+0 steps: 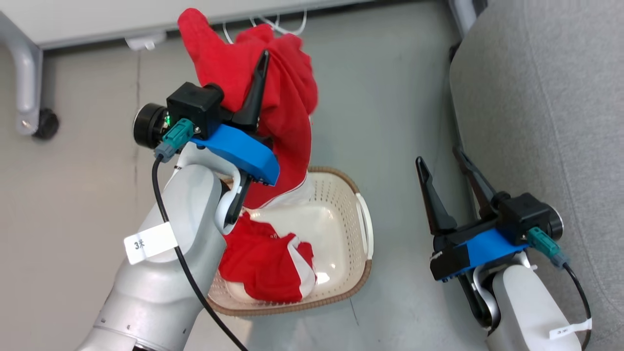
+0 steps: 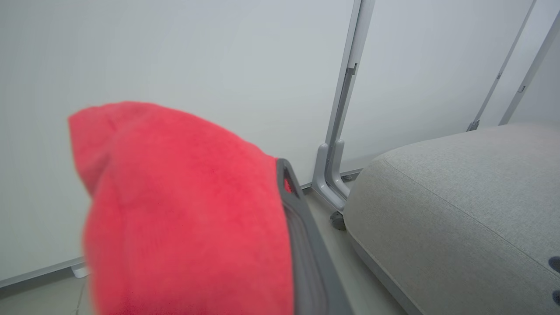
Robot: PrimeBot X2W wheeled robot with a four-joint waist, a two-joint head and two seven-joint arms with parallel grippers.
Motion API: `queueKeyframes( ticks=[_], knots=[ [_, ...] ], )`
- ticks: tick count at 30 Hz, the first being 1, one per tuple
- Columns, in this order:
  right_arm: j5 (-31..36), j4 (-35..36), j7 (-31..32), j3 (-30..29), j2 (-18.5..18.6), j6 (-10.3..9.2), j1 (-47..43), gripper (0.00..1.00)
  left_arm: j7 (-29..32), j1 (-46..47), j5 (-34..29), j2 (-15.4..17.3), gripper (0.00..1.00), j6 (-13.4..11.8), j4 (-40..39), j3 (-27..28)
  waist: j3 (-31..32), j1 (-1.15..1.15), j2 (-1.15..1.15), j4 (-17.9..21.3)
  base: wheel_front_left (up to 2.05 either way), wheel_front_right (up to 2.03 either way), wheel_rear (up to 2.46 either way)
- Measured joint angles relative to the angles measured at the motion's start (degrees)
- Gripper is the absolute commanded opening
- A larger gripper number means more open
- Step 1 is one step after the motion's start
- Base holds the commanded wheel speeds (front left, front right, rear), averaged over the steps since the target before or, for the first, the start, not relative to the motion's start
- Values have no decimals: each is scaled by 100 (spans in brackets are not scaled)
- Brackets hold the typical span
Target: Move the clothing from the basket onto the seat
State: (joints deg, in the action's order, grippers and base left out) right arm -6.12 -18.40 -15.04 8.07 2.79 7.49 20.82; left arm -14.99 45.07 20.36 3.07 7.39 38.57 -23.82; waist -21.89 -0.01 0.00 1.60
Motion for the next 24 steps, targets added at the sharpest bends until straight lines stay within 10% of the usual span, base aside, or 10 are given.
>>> queueKeyframes(
  ticks=[24],
  knots=[
    [-110,-154,0,-137,1,0,-850,100,0,54,132,-8,0,1,-837,-771,1458,0,0,-288,0,0,0]
  ],
)
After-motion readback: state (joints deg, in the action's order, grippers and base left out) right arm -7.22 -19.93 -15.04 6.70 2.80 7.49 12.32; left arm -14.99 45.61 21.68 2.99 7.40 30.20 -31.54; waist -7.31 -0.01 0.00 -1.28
